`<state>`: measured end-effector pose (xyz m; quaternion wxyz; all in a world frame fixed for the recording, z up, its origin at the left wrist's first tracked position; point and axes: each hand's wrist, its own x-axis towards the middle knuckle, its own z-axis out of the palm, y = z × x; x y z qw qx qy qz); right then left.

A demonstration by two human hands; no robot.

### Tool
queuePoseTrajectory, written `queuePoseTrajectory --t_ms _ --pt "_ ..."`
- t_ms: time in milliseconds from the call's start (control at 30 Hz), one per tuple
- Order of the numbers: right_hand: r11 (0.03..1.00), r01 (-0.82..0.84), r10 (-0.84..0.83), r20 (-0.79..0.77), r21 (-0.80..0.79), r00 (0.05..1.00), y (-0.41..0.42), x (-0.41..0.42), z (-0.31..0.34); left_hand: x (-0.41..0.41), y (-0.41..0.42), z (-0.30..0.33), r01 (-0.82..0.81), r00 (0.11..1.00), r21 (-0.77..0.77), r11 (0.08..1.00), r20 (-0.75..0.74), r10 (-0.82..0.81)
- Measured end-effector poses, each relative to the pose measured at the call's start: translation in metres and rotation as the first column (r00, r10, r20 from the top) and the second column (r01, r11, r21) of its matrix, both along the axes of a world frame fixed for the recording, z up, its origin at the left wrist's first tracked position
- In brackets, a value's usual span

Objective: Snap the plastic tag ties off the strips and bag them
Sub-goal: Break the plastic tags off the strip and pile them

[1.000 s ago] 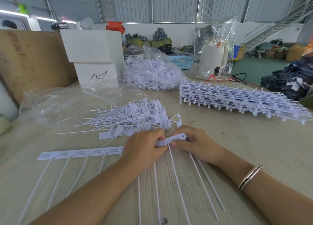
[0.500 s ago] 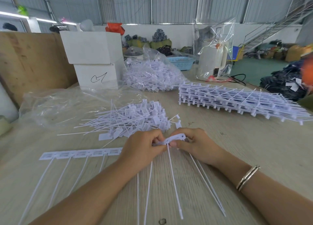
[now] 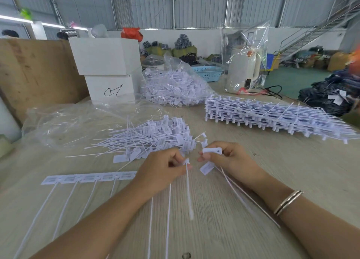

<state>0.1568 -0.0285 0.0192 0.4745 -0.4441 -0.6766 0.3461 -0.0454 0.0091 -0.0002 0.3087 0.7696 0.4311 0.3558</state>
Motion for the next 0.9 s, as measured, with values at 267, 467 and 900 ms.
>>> queuePoseTrajectory --t_ms 267,467,900 --pt "0.958 0.274 -0.274 0.572 0.088 0.773 0.012 -0.004 -0.008 0.006 -0.008 0.001 -0.070 0.951 0.262 0.963 -0.274 0.143" --pt "0.927 0.291 -0.373 0.490 0.238 0.788 0.009 -0.009 -0.009 0.016 -0.014 0.006 -0.042 0.908 0.428 0.903 -0.361 0.214" --pt "0.977 0.152 -0.210 0.529 0.151 0.822 0.003 -0.015 -0.006 0.010 -0.019 0.011 0.016 0.921 0.397 0.918 -0.363 0.141"
